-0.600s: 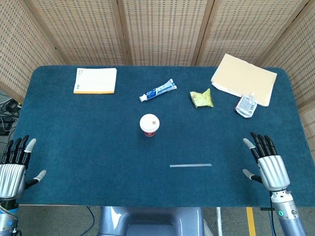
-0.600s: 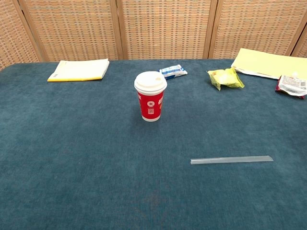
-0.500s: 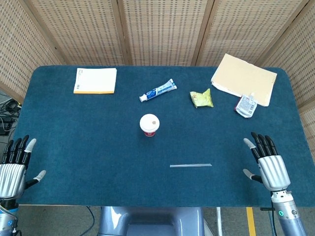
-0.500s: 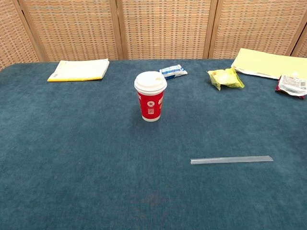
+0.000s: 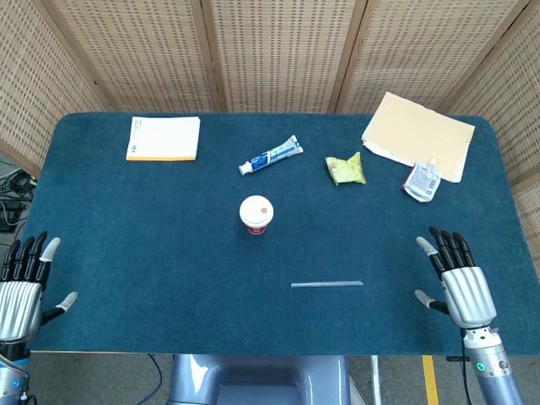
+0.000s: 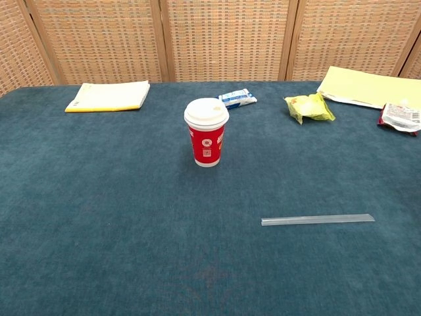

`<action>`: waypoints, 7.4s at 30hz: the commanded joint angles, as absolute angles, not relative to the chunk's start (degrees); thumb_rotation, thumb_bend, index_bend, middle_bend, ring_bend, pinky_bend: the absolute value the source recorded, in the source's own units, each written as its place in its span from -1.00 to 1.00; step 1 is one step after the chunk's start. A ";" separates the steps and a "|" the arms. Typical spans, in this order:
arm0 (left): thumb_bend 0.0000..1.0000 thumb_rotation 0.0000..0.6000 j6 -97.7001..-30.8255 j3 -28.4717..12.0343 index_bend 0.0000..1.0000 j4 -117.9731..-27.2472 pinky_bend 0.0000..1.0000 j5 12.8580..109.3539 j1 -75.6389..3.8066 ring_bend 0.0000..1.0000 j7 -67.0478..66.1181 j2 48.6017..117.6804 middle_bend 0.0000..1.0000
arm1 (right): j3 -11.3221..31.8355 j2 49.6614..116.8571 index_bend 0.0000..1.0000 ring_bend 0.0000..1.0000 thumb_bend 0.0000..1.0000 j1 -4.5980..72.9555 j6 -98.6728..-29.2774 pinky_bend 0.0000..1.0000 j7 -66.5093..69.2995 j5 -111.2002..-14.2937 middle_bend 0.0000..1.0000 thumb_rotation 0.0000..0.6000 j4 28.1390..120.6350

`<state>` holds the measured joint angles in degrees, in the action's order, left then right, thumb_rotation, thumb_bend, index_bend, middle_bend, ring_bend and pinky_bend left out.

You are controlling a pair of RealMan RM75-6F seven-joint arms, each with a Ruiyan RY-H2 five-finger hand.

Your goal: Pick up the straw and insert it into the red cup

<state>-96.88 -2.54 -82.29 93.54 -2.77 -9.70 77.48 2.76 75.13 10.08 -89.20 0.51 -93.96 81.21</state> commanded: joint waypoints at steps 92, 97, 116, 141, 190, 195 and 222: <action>-0.91 1.00 -89.53 -4.32 -1.00 -79.93 -1.00 86.80 -5.28 -1.00 -3.00 76.67 -1.00 | 7.26 102.01 0.13 -1.00 -0.04 28.27 -61.55 -1.00 -21.39 -66.92 -0.66 1.00 81.51; -0.91 1.00 -89.45 -4.23 -1.00 -79.87 -1.00 86.89 -5.35 -1.00 -2.85 76.68 -1.00 | 7.27 102.05 0.13 -1.00 -0.01 28.41 -61.11 -1.00 -21.28 -66.52 -0.66 1.00 81.36; -0.91 1.00 -89.20 -4.13 -1.00 -79.83 -1.00 86.82 -5.54 -1.00 -2.72 76.70 -1.00 | 7.26 101.85 0.17 -1.00 0.17 28.89 -60.59 -1.00 -21.07 -66.22 -0.63 1.00 81.89; -0.91 1.00 -88.89 -4.42 -1.00 -79.10 -1.00 86.39 -5.87 -1.00 -1.70 76.90 -1.00 | 27.70 88.96 0.20 -1.00 0.17 30.24 -66.93 -1.00 13.46 -71.44 -0.60 1.00 99.14; -0.90 1.00 -82.53 -5.01 -1.00 -75.51 -1.00 82.65 -8.39 -1.00 0.59 78.40 -1.00 | 39.49 107.49 0.24 -1.00 0.13 47.98 -57.68 -1.00 51.54 -61.86 -0.56 1.00 78.81; -0.90 1.00 -81.91 -4.95 -1.00 -75.02 -1.00 82.46 -8.68 -1.00 0.62 78.66 -1.00 | 39.70 109.60 0.25 -1.00 0.13 48.76 -59.46 -1.00 56.34 -64.35 -0.55 1.00 74.28; -0.90 1.00 -80.41 -5.15 -1.00 -74.93 -1.00 81.01 -9.23 -1.00 0.69 78.71 -1.00 | 36.48 116.82 0.26 -1.00 0.13 51.84 -62.18 -1.00 65.44 -68.09 -0.55 1.00 61.30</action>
<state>-80.43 -5.15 -74.94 81.03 -9.22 0.67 78.71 36.55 116.69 51.74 -62.18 65.34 -68.04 61.45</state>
